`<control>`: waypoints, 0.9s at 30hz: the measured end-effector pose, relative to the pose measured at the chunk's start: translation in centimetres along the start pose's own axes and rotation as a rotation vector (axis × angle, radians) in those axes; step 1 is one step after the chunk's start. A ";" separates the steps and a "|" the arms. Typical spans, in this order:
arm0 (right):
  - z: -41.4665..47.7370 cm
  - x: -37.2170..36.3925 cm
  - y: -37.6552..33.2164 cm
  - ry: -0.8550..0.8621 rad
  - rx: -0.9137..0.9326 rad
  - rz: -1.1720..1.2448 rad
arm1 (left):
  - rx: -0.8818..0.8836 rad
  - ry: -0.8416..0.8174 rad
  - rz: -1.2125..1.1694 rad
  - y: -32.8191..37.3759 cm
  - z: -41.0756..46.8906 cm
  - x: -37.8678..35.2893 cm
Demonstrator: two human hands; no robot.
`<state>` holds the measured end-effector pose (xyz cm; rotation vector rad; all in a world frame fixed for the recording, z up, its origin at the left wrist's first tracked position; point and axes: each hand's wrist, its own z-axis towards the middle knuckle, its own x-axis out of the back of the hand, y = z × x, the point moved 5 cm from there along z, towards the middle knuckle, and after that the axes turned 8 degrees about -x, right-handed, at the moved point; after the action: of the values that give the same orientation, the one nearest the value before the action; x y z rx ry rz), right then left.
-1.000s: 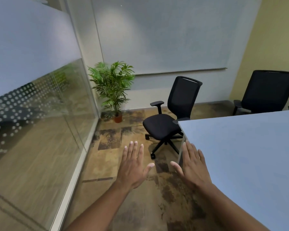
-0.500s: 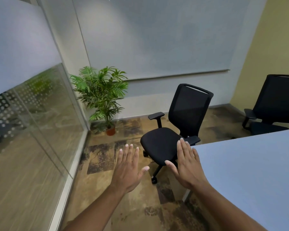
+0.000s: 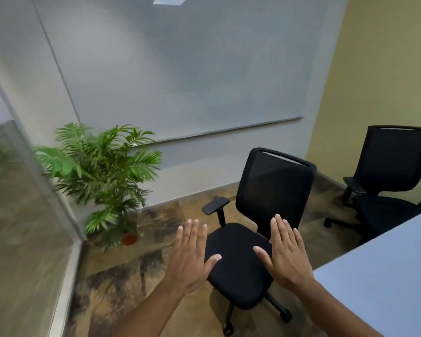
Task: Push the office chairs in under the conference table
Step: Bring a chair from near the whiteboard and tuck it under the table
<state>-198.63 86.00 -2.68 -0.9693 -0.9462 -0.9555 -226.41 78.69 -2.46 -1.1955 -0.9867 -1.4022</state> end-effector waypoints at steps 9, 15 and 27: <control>11.4 -4.5 -2.0 0.000 -0.179 -0.047 | -0.136 -0.022 -0.030 -8.5 14.1 -3.6; 20.8 -8.3 -1.8 0.045 -0.278 -0.053 | -0.240 -0.028 -0.037 -13.2 26.3 -6.7; 40.7 -13.3 -2.1 0.105 -0.497 -0.046 | -0.382 -0.039 -0.047 -22.7 49.8 -9.0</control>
<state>-212.65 126.47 -3.48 -1.3002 -0.6534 -1.3020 -240.61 132.34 -1.98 -1.4896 -0.7975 -1.6591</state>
